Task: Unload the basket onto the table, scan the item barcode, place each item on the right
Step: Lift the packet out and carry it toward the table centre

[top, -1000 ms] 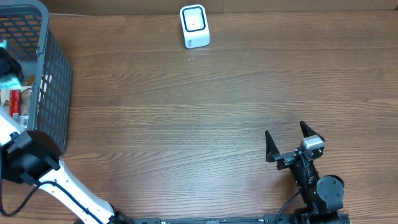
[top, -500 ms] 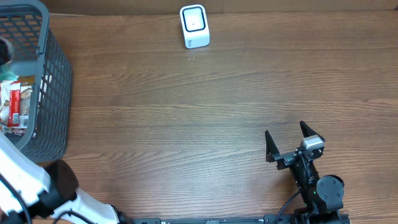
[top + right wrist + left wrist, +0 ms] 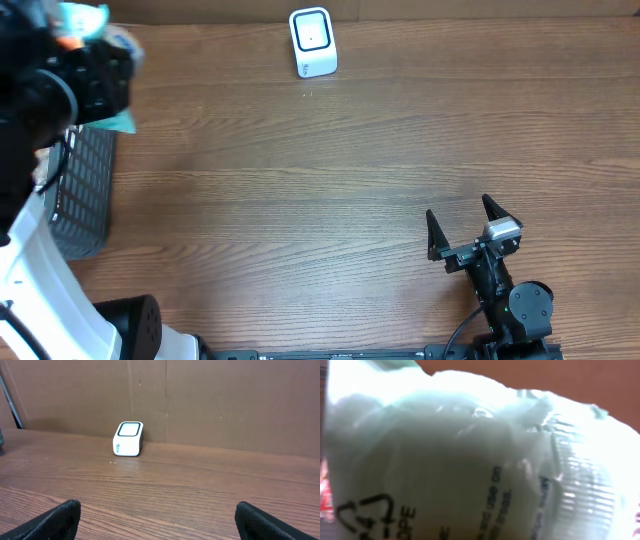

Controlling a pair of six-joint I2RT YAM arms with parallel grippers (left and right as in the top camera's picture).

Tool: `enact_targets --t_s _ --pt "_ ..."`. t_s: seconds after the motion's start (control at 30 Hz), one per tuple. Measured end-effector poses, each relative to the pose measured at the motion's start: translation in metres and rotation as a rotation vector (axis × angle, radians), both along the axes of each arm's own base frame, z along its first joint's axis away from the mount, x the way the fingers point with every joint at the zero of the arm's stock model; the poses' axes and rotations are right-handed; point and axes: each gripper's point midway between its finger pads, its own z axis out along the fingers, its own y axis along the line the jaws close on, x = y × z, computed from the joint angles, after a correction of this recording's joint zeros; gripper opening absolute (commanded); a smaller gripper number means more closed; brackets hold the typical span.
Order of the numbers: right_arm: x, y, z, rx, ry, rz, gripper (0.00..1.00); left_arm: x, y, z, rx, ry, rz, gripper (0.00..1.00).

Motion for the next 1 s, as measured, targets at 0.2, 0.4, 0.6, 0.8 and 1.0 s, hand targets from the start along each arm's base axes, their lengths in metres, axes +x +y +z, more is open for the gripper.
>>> enact_targets --t_s 0.2,0.4,0.6,0.8,1.0 --pt "0.0 0.0 0.0 0.0 0.0 0.0 1.0 -0.008 -0.079 0.0 -0.056 0.012 -0.2 0.36" --pt "0.0 0.0 0.0 0.0 0.0 0.0 1.0 -0.022 -0.136 -0.014 -0.063 0.072 -0.316 0.37" --pt "0.0 0.0 0.0 0.0 0.001 0.0 1.0 -0.034 -0.175 -0.058 -0.03 0.234 -0.37 0.36" --pt "0.0 0.0 0.0 0.0 0.0 0.0 1.0 -0.046 -0.193 -0.119 0.049 0.435 -0.358 0.36" --pt "0.0 0.0 0.0 0.0 0.001 0.0 1.0 -0.057 -0.209 -0.167 0.099 0.556 -0.328 0.35"
